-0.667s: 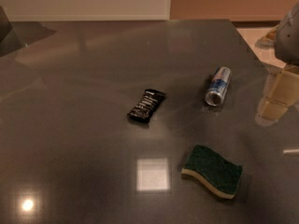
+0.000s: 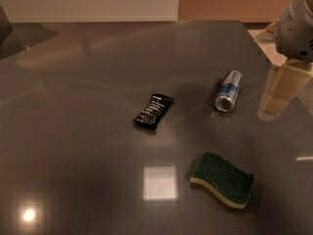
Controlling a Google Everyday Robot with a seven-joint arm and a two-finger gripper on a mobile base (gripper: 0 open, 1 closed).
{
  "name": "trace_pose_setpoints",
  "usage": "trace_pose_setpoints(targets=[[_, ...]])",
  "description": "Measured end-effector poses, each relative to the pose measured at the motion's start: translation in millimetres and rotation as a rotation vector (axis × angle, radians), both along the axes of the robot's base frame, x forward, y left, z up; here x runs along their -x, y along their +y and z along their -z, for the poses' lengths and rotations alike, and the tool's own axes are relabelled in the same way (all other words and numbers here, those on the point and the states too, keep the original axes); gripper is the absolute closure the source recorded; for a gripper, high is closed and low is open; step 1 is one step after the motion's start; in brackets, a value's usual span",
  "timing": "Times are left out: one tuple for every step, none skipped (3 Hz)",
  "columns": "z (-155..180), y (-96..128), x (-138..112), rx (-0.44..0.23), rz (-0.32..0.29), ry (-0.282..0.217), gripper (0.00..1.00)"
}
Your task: Move rxbar chocolate near redbull can
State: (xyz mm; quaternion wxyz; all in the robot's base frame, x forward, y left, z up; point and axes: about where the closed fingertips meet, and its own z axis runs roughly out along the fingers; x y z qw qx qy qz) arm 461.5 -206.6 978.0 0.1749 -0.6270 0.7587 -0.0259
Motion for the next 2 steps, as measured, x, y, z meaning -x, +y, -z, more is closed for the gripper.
trace_pose_setpoints(targets=[[1, 27, -32, -0.022, -0.134, -0.021, 0.00], [8, 65, -58, -0.029, -0.295, -0.019, 0.00]])
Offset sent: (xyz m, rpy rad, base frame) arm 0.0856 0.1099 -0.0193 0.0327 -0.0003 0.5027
